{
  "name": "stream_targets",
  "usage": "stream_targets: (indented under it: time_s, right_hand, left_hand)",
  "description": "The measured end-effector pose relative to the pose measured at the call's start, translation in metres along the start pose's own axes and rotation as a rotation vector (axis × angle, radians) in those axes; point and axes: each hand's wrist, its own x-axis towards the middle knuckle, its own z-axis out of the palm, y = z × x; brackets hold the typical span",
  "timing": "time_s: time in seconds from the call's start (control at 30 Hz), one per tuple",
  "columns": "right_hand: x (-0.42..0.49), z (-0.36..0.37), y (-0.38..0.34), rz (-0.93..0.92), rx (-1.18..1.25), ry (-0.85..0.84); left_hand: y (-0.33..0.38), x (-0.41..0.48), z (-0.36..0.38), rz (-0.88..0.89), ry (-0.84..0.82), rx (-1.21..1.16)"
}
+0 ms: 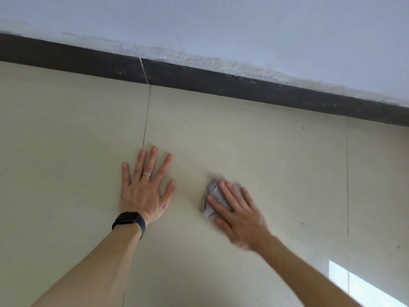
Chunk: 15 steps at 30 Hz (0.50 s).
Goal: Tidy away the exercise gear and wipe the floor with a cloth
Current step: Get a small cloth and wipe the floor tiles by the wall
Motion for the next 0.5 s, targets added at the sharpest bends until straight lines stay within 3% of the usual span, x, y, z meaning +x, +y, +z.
stream_targets:
  time_s: [0.07,0.17,0.2,0.4,0.5]
  right_hand:
    - [0.013,-0.006,0.044,0.091,-0.024,0.071]
    - [0.039,-0.028,0.093,0.624,0.085,0.086]
    - [0.04,-0.028,0.092,0.702,0.129,0.083]
    - [-0.055,0.016,-0.052,0.622,0.231,0.108]
    - [-0.116,0.035,-0.123,0.429,0.208,0.027]
  left_hand:
    - [-0.001,0.0,0.0,0.016,0.008,0.001]
    - [0.0,-0.001,0.002,0.023,0.018,0.011]
    - [-0.001,-0.001,0.001,0.016,0.012,0.011]
    - [0.003,0.0,-0.007,-0.008,-0.031,0.011]
    - [0.005,-0.001,-0.011,-0.008,-0.062,0.009]
